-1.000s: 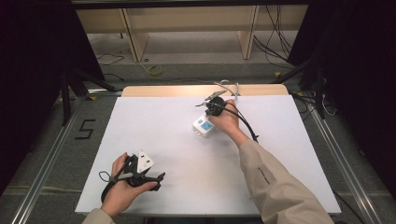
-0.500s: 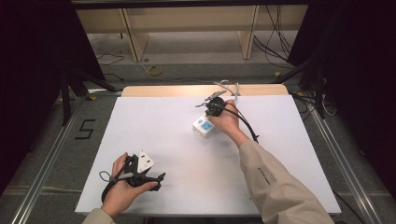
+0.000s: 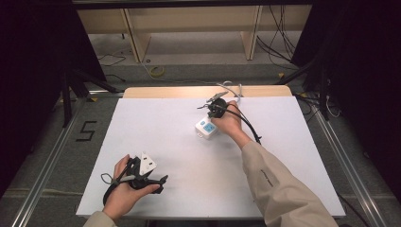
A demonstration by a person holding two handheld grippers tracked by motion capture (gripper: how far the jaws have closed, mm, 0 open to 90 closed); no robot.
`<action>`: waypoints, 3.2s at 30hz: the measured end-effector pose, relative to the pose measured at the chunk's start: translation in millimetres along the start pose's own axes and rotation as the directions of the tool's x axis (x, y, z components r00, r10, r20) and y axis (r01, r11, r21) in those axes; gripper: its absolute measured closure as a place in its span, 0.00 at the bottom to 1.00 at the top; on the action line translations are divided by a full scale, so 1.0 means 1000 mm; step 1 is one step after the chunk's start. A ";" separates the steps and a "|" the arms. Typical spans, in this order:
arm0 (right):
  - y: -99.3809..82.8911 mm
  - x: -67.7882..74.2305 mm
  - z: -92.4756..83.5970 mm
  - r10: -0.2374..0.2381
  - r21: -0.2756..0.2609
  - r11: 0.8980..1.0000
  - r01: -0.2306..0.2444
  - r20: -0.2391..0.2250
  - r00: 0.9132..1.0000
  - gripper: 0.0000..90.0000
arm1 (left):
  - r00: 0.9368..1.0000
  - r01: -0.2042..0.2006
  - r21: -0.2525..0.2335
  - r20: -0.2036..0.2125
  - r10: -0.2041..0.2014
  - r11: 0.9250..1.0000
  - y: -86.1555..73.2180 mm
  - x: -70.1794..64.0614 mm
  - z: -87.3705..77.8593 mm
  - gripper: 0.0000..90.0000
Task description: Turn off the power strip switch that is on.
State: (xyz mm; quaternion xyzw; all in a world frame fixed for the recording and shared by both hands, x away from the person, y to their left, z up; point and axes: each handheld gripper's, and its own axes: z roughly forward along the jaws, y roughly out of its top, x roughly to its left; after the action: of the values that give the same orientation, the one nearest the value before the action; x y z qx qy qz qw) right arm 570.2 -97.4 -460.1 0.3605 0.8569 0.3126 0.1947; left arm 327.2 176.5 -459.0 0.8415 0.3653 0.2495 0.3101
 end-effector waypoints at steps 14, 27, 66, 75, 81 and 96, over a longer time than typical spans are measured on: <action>0.000 0.000 0.000 -0.001 -0.003 1.000 0.001 0.001 1.000 1.00 | 1.000 -0.001 0.001 -0.002 0.001 1.000 0.000 0.000 0.000 0.13; -0.001 0.001 0.000 0.000 -0.011 1.000 0.000 0.004 1.000 1.00 | 1.000 -0.001 0.002 -0.002 0.001 1.000 0.000 0.000 0.000 0.13; -0.001 -0.001 -0.001 0.024 -0.042 0.999 -0.024 0.000 1.000 1.00 | 1.000 -0.001 0.002 0.001 0.001 1.000 0.000 0.000 0.000 0.13; -0.002 -0.001 -0.005 0.022 -0.045 0.999 -0.022 -0.005 1.000 1.00 | 1.000 0.001 0.002 0.001 -0.001 1.000 0.000 0.000 0.001 0.13; -0.001 -0.002 -0.010 0.022 -0.055 0.998 -0.023 -0.008 1.000 1.00 | 1.000 -0.001 0.005 0.001 0.001 1.000 0.000 0.000 0.001 0.13; -0.011 -0.008 -0.023 0.053 -0.077 0.996 -0.054 -0.023 0.998 0.98 | 1.000 0.001 0.004 -0.001 -0.001 1.000 0.000 0.000 0.001 0.13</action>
State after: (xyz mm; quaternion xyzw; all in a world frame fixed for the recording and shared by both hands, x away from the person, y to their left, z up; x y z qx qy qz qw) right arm 557.1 -118.6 -449.8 0.3723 0.8362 0.3544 0.1913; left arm 327.8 175.8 -459.7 0.8418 0.3664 0.2489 0.3085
